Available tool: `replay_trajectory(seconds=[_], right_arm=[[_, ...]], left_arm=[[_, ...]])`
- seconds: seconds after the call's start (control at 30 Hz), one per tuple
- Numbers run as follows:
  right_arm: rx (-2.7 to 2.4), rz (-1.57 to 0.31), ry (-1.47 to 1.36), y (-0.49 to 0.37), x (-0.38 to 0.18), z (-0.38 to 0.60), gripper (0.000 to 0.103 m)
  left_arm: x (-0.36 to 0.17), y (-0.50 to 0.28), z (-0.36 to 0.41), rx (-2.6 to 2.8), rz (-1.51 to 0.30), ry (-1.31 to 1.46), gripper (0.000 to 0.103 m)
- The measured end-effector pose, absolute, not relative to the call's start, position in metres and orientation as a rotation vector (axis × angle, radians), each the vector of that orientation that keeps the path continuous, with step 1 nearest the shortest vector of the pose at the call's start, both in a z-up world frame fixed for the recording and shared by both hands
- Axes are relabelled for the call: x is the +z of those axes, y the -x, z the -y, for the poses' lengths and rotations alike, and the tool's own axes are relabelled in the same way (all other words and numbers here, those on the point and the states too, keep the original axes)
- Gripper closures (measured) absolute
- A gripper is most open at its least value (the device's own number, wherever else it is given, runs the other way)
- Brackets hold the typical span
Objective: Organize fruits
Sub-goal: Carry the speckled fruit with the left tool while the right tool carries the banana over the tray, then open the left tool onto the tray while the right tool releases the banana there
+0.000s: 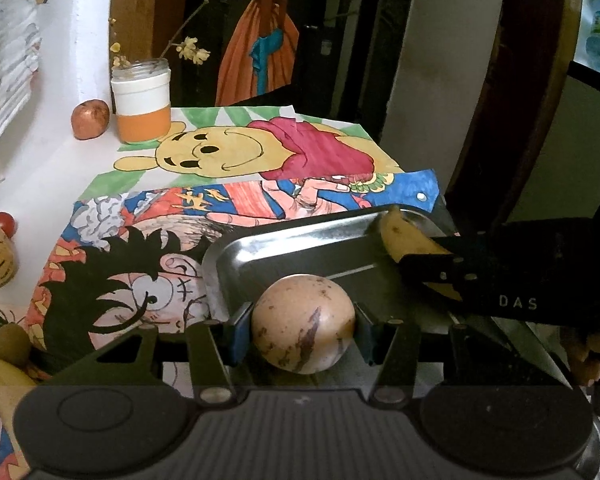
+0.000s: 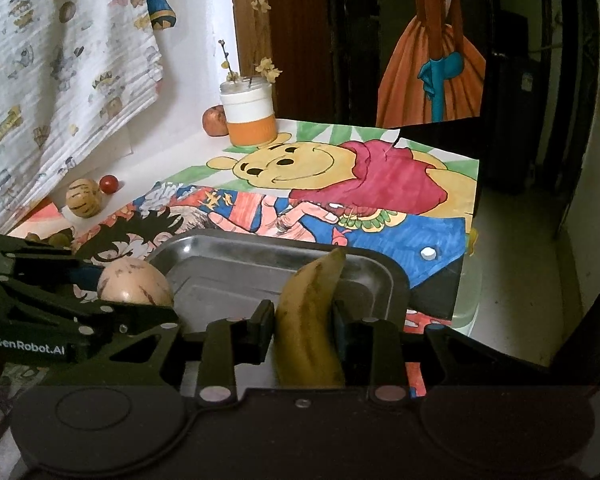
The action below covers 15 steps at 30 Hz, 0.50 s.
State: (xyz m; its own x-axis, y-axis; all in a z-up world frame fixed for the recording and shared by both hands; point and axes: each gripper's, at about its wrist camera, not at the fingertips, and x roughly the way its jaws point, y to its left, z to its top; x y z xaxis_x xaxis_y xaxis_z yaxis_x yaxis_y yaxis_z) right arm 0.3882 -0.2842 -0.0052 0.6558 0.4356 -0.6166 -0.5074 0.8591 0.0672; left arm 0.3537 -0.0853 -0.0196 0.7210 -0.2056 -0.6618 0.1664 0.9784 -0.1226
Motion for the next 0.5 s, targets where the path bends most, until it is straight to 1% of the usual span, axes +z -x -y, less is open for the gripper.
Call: replay_trajectory(seconds=[0.27,0.4,0.47,0.5], right_arm=[[0.521,-0.649,0.11,-0.381,-0.002,0.29,0.063],[0.507,-0.625,0.113,-0.373,0.005,0.293,0.056],[0.502,-0.609,0.109,-0.367,0.012,0.295,0.051],[0.5,-0.6,0.106,-0.363,0.016,0.295,0.047]], left_arm=[[-0.015,-0.349,0.083,-0.2,-0.721,0.06,0.045],[-0.006,-0.341,0.081,-0.194,-0.698,0.068,0.038],[0.0,-0.335,0.079,-0.187,-0.683,0.074,0.033],[0.004,-0.332,0.079,-0.179,-0.675,0.078,0.028]])
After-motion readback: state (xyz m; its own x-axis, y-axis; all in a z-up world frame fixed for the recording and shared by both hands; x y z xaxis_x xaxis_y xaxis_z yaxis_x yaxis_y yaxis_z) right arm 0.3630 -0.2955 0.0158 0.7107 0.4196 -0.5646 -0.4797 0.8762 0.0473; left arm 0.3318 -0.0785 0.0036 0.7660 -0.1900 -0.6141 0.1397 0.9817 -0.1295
